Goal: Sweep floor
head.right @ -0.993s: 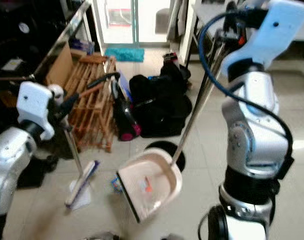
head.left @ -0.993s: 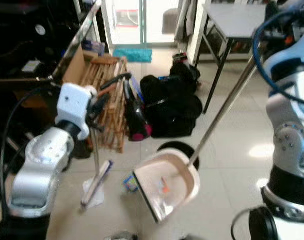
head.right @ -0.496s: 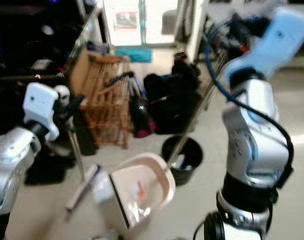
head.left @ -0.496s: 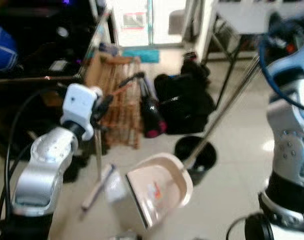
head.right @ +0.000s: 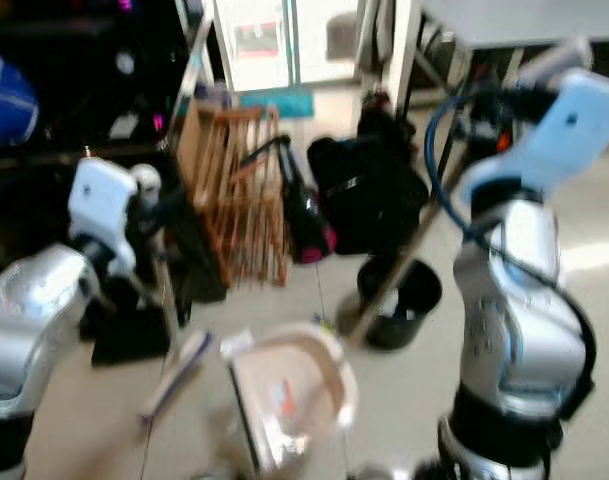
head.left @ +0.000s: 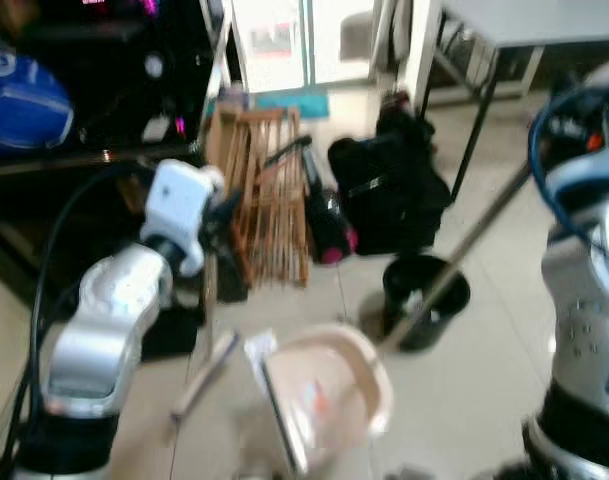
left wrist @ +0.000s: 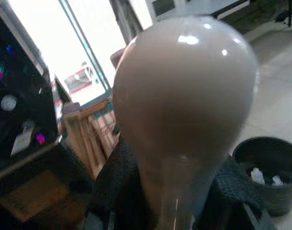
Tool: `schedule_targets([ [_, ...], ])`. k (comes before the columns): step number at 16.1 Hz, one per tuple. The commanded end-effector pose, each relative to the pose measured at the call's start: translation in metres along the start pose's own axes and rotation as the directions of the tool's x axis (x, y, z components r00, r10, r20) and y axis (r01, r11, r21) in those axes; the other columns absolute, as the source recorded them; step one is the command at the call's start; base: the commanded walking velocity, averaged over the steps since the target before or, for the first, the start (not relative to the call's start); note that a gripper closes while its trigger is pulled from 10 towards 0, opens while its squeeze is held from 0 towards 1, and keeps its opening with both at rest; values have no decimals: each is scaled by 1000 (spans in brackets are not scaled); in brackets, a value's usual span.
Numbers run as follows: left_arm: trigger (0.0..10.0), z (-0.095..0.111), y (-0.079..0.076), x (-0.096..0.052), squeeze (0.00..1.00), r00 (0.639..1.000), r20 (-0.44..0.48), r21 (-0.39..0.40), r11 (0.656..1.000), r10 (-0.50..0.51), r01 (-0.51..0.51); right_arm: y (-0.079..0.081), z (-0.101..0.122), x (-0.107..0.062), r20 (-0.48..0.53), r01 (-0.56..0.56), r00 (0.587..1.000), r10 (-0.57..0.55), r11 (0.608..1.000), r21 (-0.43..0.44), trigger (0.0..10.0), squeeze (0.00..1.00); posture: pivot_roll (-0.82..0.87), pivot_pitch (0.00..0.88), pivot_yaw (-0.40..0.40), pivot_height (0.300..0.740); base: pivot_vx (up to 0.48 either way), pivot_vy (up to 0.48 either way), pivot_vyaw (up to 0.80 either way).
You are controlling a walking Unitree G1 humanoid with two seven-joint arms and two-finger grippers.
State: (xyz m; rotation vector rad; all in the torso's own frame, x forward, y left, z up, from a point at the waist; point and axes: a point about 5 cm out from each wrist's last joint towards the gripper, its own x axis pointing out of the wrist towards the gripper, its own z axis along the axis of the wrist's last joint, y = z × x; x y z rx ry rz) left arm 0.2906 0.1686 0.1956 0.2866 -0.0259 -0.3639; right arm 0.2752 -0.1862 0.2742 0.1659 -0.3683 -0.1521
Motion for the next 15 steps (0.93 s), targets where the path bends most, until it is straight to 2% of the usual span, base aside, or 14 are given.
schedule_targets([
  [1, 10000, 4, 4, -2, 0, 999, 23, 18, 1000, 23, -23, 11, 1, -2, 7, -56, 998, 56, 998, 3, 10000, 0, -33, 76, 52, 740, 0, 352, 0],
  [3, 10000, -4, 3, -5, 0, 999, 7, -12, 999, 48, -48, 12, -7, -4, -10, -60, 998, 60, 998, -17, 10000, 0, -33, 78, 38, 740, 0, 352, 0],
  [4, 10000, -13, -1, -7, 0, 998, -13, -38, 997, 68, -68, 7, -17, -7, -12, -30, 1000, 29, 997, -77, 10000, 0, -34, 82, 25, 740, 0, 345, 0],
  [5, 10000, -14, -2, -7, 0, 997, -16, -39, 997, 69, -70, 6, -19, -7, -11, -21, 1000, 20, 996, -91, 10000, 0, -34, 82, 25, 740, 0, 345, 0],
  [6, 10000, -21, -5, -9, 0, 997, -31, -46, 996, 73, -74, 0, -25, -9, 12, 18, 1000, -16, 985, -170, 10000, 0, -39, 85, 17, 740, 0, 345, 0],
  [8, 10000, -26, -7, -11, 0, 995, -33, -57, 994, 94, -96, -9, -28, -12, 49, 98, 995, -89, 968, -232, 10000, 0, -47, 87, 12, 740, 0, 0, 0],
  [10, 10000, -30, -9, -10, 0, 991, -37, -30, 991, 128, -129, -20, -33, -14, 110, 207, 977, -181, 932, -299, 10000, 0, -46, 89, 5, 740, 0, -399, 0],
  [11, 10000, -31, -10, -10, 0, 991, -36, -29, 991, 130, -131, -21, -34, -14, 120, 224, 973, -196, 925, -307, 10000, 0, -47, 90, 3, 740, 0, -480, 0],
  [13, 10000, -31, -14, -7, 0, 989, -22, -66, 987, 143, -144, -26, -46, -19, 134, 264, 963, -232, 910, -319, 10000, 0, -43, 92, 0, 740, 0, -480, 0],
  [14, 10000, -31, -14, -6, 0, 989, -15, -111, 983, 149, -149, -26, -50, -21, 127, 267, 963, -238, 912, -311, 10000, 0, -46, 92, 1, 740, 0, 0, 0],
  [15, 10000, -32, -15, -5, 0, 989, -26, -108, 984, 143, -145, -27, -54, -22, 119, 268, 963, -243, 915, -301, 10000, 0, -46, 92, 1, 740, 0, 0, 0],
])
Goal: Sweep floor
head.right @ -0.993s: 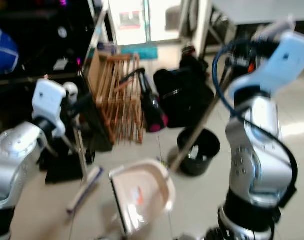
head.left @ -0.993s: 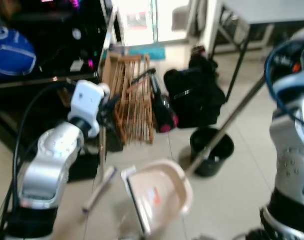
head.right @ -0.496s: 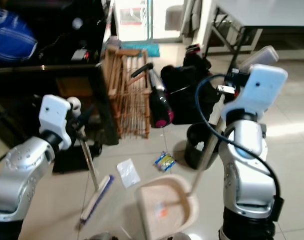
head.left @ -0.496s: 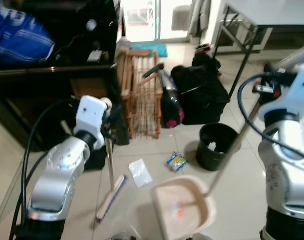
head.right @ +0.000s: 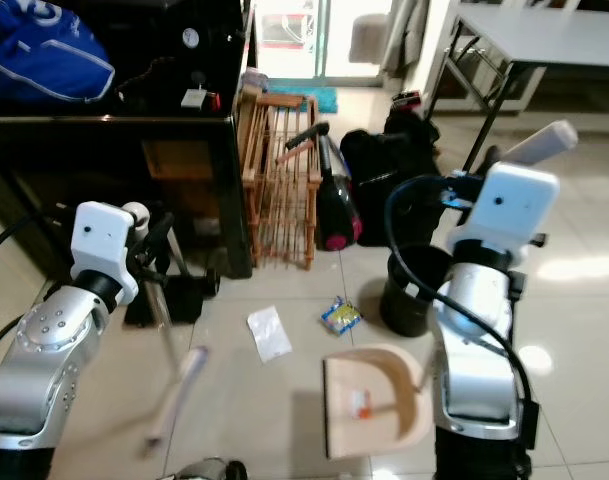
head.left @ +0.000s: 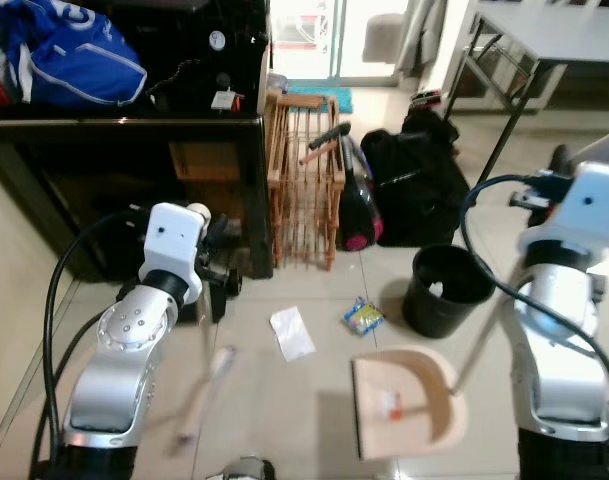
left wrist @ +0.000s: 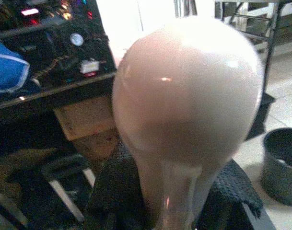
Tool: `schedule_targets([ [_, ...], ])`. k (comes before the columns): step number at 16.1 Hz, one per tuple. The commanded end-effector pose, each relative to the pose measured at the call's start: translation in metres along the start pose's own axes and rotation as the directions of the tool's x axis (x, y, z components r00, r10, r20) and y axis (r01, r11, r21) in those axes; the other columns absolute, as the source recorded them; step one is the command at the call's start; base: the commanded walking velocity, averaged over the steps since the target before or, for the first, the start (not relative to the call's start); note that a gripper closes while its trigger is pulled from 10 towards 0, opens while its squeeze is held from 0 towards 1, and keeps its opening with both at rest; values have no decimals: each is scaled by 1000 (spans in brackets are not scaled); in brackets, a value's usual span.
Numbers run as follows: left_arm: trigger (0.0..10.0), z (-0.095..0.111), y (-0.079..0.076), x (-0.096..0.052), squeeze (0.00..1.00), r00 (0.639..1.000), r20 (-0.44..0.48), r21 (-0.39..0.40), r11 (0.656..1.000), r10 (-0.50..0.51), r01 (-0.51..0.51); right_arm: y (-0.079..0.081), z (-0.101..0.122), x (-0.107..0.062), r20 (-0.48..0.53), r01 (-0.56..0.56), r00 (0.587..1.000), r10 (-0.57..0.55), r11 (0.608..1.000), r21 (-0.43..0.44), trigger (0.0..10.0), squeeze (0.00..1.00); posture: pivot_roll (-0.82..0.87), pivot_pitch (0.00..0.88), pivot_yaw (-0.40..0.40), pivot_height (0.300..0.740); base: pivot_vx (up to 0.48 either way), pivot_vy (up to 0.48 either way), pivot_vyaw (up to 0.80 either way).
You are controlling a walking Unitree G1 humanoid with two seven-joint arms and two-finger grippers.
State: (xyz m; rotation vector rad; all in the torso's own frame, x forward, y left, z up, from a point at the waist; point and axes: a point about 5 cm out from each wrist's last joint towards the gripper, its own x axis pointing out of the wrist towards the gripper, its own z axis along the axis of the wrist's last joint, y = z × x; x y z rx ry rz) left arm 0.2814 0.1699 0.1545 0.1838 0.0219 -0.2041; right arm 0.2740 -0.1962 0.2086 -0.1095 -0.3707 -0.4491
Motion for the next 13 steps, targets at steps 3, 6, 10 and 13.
schedule_targets([
  [3, 10000, 5, -5, 3, 0, 999, 36, 4, 1000, -12, 11, -2, -11, -4, -26, 10, 1000, -9, 1000, 13, 10000, 0, -46, 91, -4, 740, 0, 0, 0],
  [6, 10000, 2, -7, 1, 0, 1000, 29, -22, 1000, 1, 0, 2, -22, -6, -71, -23, 997, 24, 1000, 18, 10000, 0, -46, 88, -13, 740, 0, 0, 0],
  [10, 10000, 1, -8, -3, 0, 999, 48, -8, 1000, 7, -6, 4, -30, -10, -91, -46, 995, 50, 998, 44, 10000, 0, -44, 80, -20, 740, 0, 0, 0],
  [13, 10000, 6, -7, 0, 0, 997, 79, -2, 1000, -4, 4, 5, -33, -10, -114, -52, 991, 63, 994, 96, 10000, 0, -39, 72, -19, 740, 0, 0, 0],
])
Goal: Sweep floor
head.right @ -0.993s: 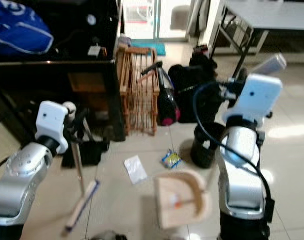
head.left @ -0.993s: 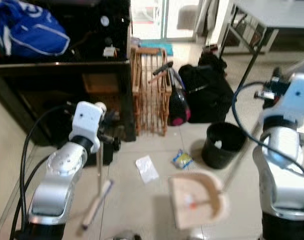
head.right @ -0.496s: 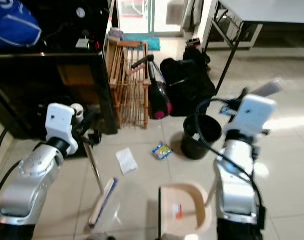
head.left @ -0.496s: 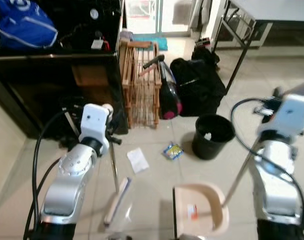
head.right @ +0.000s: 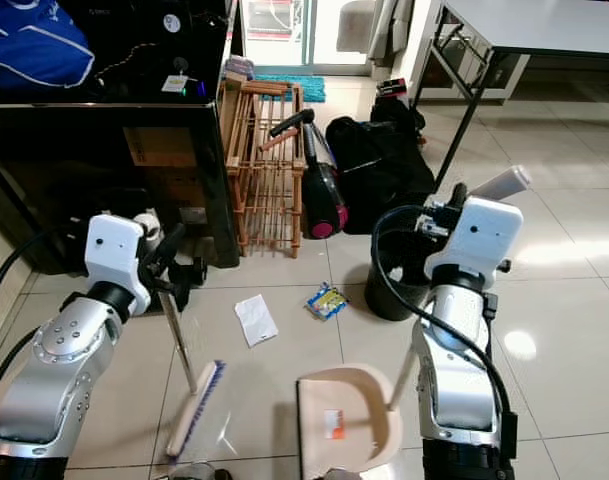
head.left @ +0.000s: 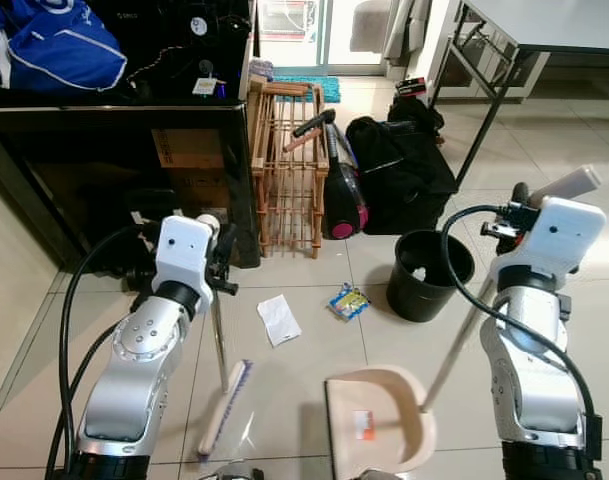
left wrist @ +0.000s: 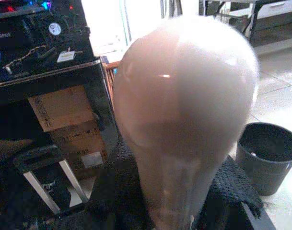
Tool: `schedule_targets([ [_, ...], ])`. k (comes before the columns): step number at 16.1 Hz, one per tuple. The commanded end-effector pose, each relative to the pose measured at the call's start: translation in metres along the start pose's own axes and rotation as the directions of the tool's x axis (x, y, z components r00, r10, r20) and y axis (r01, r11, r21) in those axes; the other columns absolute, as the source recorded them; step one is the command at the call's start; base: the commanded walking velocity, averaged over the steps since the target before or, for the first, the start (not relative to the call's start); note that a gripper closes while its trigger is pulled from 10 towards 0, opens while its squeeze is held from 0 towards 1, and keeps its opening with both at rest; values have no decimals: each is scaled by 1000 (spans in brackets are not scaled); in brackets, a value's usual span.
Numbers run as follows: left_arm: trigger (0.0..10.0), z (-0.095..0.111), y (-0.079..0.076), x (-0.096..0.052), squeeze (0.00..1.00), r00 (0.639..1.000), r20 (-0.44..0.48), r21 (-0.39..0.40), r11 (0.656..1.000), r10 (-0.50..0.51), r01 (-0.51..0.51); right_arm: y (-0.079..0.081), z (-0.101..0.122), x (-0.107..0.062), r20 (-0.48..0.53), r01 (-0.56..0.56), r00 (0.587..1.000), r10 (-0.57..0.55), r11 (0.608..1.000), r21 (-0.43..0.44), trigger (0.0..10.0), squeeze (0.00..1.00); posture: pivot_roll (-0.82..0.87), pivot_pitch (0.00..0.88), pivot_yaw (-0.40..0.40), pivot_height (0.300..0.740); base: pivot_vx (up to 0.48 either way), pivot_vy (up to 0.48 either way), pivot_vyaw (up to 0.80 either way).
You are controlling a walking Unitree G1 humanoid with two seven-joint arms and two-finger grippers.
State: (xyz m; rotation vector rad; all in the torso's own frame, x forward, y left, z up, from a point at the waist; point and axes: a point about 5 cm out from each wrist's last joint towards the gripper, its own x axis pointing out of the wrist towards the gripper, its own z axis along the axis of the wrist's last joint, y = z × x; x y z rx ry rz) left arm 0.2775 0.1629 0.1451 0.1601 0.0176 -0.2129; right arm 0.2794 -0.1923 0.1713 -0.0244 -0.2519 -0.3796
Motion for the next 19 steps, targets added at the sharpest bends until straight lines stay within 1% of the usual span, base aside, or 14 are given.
schedule_targets([
  [1, 10000, 16, 2, 3, 0, 997, 77, 27, 1000, -3, 1, -2, 2, 1, 8, 2, 1000, -3, 999, 41, 10000, 0, -38, 71, -17, 740, 0, 0, 0],
  [3, 10000, 21, 4, 8, 0, 996, 92, 37, 999, -7, 3, -4, -1, 1, -10, 15, 1000, -15, 997, 73, 10000, 0, -39, 71, -8, 740, 0, 0, 0],
  [5, 10000, 24, 4, 11, 0, 994, 105, 50, 999, -16, 11, -5, -1, 0, -11, 23, 1000, -22, 997, 78, 10000, 0, -40, 70, -5, 740, 0, 0, -406],
  [7, 10000, 30, 6, 19, 0, 992, 120, 64, 998, -26, 19, -6, -3, -2, -15, 31, 999, -30, 996, 87, 10000, 0, -41, 72, 6, 740, 0, 323, -563],
  [10, 10000, 34, 8, 25, 0, 991, 130, 74, 997, -34, 25, -9, -3, -3, -19, 45, 999, -44, 994, 95, 10000, 0, -44, 75, 22, 740, 0, 334, -615],
  [14, 10000, 36, 10, 30, 0, 990, 132, 83, 996, -44, 33, -13, -4, -4, -25, 66, 998, -64, 993, 102, 10000, 0, -41, 78, 27, 740, 0, 334, -761],
  [19, 10000, 38, 12, 35, 0, 990, 136, 87, 995, -49, 37, -16, -4, -1, -26, 90, 996, -87, 990, 110, 10000, 0, -39, 78, 34, 740, 0, 331, -800],
])
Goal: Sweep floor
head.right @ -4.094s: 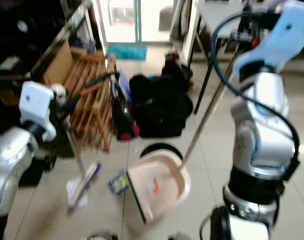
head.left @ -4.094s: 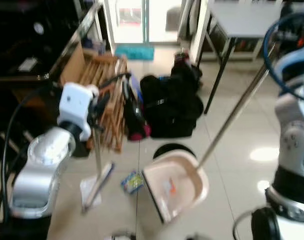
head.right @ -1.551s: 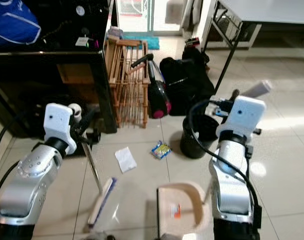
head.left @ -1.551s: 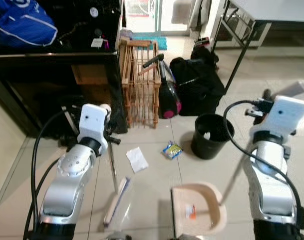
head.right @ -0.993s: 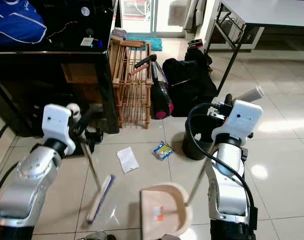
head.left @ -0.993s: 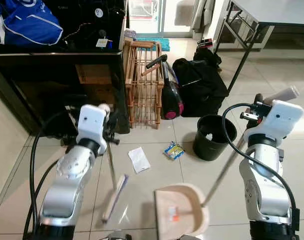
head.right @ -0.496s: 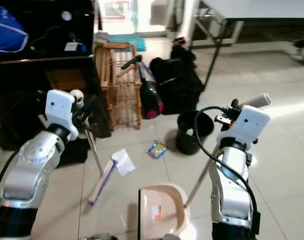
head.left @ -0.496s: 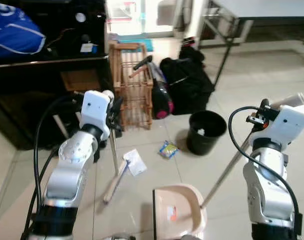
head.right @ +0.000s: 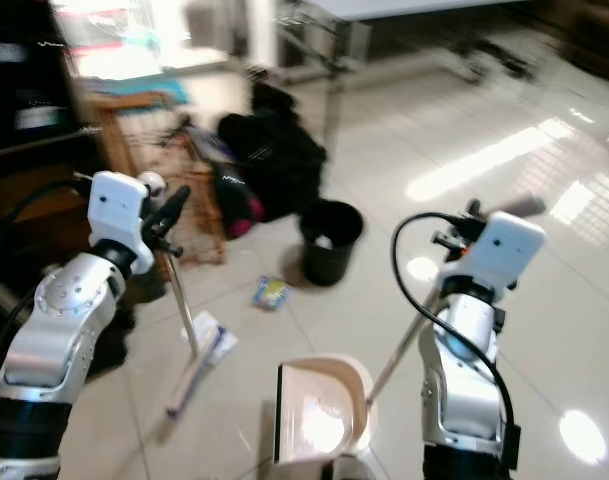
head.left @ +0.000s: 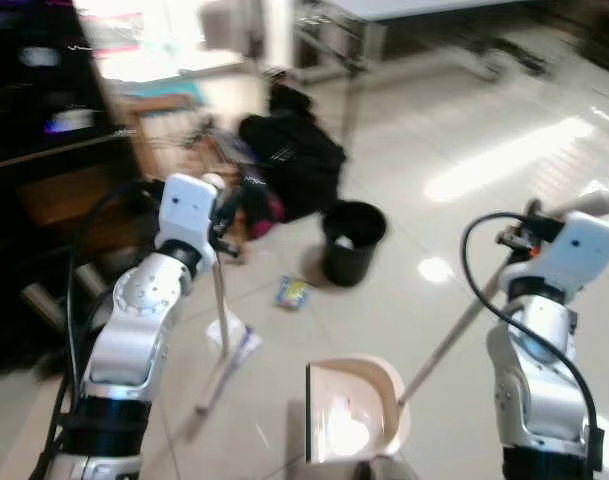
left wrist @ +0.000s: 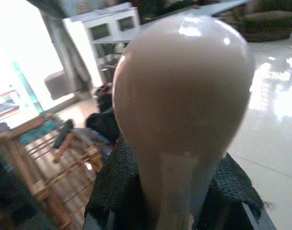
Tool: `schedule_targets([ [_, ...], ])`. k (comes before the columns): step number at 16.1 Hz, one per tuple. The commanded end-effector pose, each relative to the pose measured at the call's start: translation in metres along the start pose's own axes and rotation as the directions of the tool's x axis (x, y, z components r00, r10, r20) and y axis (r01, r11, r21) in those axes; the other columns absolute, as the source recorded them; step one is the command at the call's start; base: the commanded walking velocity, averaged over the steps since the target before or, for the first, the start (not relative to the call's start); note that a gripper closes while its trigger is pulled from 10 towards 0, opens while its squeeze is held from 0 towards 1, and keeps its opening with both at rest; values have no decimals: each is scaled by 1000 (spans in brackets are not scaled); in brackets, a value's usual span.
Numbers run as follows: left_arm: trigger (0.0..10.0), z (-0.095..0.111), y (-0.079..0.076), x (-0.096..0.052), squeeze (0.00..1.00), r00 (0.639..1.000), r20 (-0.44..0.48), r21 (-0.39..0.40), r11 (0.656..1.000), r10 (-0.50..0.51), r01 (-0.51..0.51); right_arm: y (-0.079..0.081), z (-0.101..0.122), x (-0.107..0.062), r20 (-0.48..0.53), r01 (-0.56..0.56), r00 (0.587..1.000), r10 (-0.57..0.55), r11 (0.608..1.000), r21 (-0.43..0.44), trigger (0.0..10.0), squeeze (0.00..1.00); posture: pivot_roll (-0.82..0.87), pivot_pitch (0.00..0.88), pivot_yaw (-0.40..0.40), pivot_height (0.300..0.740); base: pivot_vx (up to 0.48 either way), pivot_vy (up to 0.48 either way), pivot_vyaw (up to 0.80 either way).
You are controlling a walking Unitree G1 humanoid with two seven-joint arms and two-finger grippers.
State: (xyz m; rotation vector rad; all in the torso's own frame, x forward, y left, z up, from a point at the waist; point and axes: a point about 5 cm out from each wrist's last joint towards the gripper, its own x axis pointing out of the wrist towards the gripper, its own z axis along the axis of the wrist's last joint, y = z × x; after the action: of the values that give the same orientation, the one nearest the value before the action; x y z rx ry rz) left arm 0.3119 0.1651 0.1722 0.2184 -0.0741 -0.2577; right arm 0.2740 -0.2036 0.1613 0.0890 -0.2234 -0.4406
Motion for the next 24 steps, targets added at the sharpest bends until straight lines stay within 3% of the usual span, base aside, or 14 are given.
schedule_targets([
  [1, 10000, 11, 0, 5, 0, 999, 51, 18, 1000, -8, 8, -3, 5, 2, 27, 15, 1000, -15, 1000, 17, 10000, 0, -40, 78, 37, 740, 0, 330, -800],
  [14, 10000, 14, 5, 12, 0, 998, 63, 23, 1000, -14, 13, 3, 10, 6, 44, 0, 999, -1, 1000, 22, 10000, 0, -38, 79, 49, 740, 0, 333, -800],
  [16, 10000, 8, 5, 8, 0, 999, 46, 10, 1000, -2, 2, 15, 13, 5, 55, -106, 993, 108, 994, -41, 10000, 0, -38, 79, 43, 740, 0, 332, -334],
  [19, 10000, 0, 6, 2, 0, 1000, 28, 10, 1000, 10, -10, 35, 14, 5, 65, -307, 946, 316, 943, -127, 10000, 0, -32, 81, 29, 740, 0, 333, 0],
  [22, 10000, -1, 8, -1, 0, 999, 28, 13, 1000, 27, -27, 44, 18, 4, 85, -399, 907, 413, 906, -142, 10000, 0, -29, 77, 20, 740, 0, 330, 0],
  [24, 10000, -2, 8, -3, 0, 999, 26, 12, 999, 31, -31, 41, 18, 6, 98, -374, 916, 390, 916, -144, 10000, 0, -28, 74, 12, 740, 0, 330, 0],
])
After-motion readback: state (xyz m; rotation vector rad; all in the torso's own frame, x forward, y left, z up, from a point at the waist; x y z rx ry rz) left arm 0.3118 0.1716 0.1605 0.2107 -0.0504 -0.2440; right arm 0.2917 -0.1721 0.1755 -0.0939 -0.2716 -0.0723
